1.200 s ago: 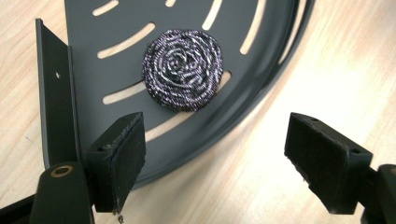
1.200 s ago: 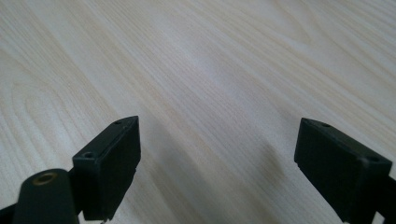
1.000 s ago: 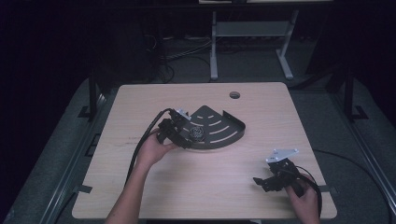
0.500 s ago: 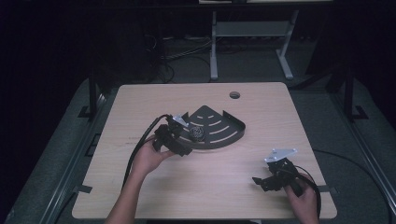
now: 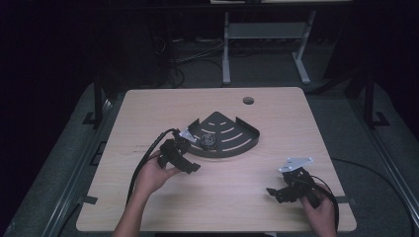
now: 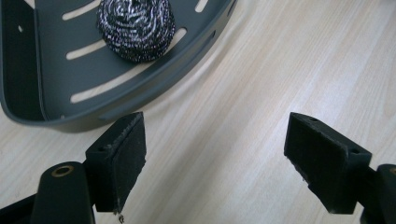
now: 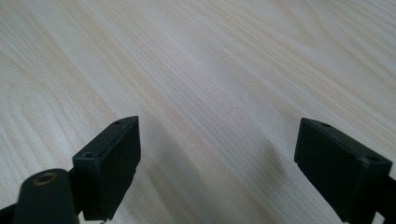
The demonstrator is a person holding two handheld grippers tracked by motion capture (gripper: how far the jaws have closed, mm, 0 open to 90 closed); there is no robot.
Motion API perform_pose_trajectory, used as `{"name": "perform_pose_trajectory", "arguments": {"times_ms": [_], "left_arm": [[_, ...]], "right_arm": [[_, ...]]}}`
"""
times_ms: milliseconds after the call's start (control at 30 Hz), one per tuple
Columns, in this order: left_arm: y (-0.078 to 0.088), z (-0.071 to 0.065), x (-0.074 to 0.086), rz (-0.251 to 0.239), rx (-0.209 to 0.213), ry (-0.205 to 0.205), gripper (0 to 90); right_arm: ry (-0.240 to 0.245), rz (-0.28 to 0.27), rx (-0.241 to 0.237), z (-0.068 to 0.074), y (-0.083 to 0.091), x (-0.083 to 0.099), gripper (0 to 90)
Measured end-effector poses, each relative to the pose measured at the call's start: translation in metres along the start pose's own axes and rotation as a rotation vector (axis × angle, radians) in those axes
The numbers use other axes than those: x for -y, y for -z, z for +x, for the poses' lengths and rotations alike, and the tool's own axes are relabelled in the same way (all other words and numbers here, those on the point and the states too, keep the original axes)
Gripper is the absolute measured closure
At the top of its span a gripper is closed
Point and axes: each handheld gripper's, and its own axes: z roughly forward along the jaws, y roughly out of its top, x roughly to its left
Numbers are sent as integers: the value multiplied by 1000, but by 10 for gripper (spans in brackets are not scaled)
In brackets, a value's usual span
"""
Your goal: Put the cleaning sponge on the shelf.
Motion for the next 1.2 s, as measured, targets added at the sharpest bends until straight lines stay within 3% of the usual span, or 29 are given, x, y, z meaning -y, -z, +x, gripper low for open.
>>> {"name": "perform_pose_trajectory", "arguments": {"times_ms": [800,1200], "left_arm": [[17,-19,42,-2,-47,-10,205],[22,-21,56,8,-52,7,199]], "right_arm": [[-10,-3,11,-1,3,1,141],[-11,-6,14,-1,3,1,141]]}}
